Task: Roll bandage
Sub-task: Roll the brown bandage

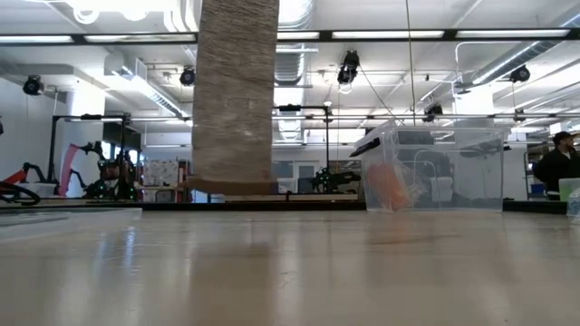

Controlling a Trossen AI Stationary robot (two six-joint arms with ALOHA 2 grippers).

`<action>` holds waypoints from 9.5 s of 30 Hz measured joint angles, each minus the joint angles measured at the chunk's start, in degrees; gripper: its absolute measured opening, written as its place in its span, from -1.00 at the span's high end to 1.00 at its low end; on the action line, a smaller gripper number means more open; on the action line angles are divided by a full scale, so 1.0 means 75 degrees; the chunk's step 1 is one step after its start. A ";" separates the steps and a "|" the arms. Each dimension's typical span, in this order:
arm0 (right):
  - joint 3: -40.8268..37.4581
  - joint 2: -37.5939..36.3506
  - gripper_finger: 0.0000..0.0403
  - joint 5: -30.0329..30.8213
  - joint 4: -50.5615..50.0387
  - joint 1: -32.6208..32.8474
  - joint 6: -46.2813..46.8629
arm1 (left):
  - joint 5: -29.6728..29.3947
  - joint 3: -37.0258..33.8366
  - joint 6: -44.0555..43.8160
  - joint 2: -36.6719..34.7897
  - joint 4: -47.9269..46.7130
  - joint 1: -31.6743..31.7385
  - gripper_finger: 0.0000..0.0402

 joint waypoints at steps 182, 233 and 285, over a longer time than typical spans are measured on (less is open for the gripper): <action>-0.0003 -0.0002 0.70 0.4577 0.0562 0.1821 -1.6887 | -0.0479 0.3111 -0.1236 0.0838 -0.4118 0.0158 -0.49; -0.0003 -0.0552 -0.44 0.3349 0.0551 0.1646 -0.6569 | 0.0399 0.3388 0.0359 0.1265 -0.4312 0.0720 0.70; 0.0388 -0.0443 0.25 0.0471 -0.0948 -0.0391 -0.2985 | 0.0285 0.2958 0.1170 0.0714 -0.3798 0.0714 0.64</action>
